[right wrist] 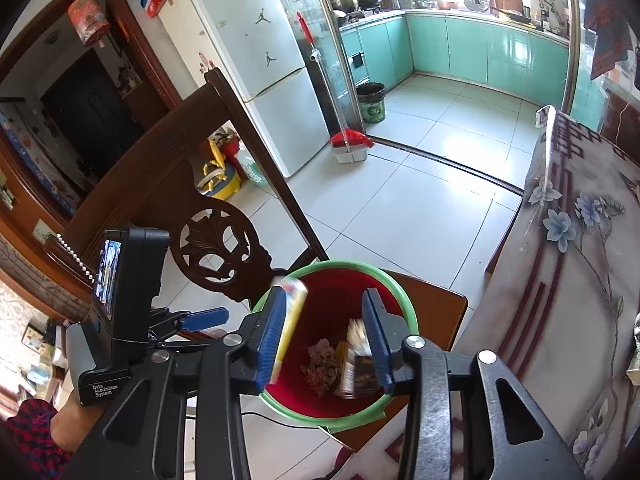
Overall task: Collect trash
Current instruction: 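Carry the carton and cigarette box over the red bucket and open both grippers, then grasp the clear plastic bottle with the left gripper while the right grasps a clear wrapper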
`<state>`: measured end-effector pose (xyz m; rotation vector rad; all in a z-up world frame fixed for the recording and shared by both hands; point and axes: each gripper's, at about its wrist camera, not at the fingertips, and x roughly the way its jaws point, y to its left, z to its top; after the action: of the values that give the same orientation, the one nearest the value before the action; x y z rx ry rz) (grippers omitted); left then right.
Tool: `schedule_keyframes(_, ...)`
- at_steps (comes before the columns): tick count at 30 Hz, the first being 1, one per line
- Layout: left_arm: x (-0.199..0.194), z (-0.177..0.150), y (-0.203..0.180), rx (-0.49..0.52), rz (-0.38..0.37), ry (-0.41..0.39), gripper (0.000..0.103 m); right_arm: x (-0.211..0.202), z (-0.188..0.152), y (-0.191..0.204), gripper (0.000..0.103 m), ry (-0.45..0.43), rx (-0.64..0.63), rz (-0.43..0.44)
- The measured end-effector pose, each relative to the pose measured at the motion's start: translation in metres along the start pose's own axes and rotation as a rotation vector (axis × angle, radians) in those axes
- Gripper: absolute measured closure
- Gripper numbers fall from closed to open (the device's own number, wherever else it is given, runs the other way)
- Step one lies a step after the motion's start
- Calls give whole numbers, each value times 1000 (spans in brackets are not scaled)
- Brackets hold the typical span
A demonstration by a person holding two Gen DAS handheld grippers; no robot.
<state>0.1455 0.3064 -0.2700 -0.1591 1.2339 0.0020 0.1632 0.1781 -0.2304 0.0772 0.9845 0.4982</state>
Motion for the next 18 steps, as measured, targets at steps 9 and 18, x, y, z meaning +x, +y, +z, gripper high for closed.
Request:
schedule_keyframes(9, -27, -6, -21, 49, -29, -58, 47, -47, -24, -13, 63, -14, -22, -27)
schedule_keyframes(18, -43, -26, -101, 201, -101, -64, 42, -133, -102, -90, 56, 23, 21, -168)
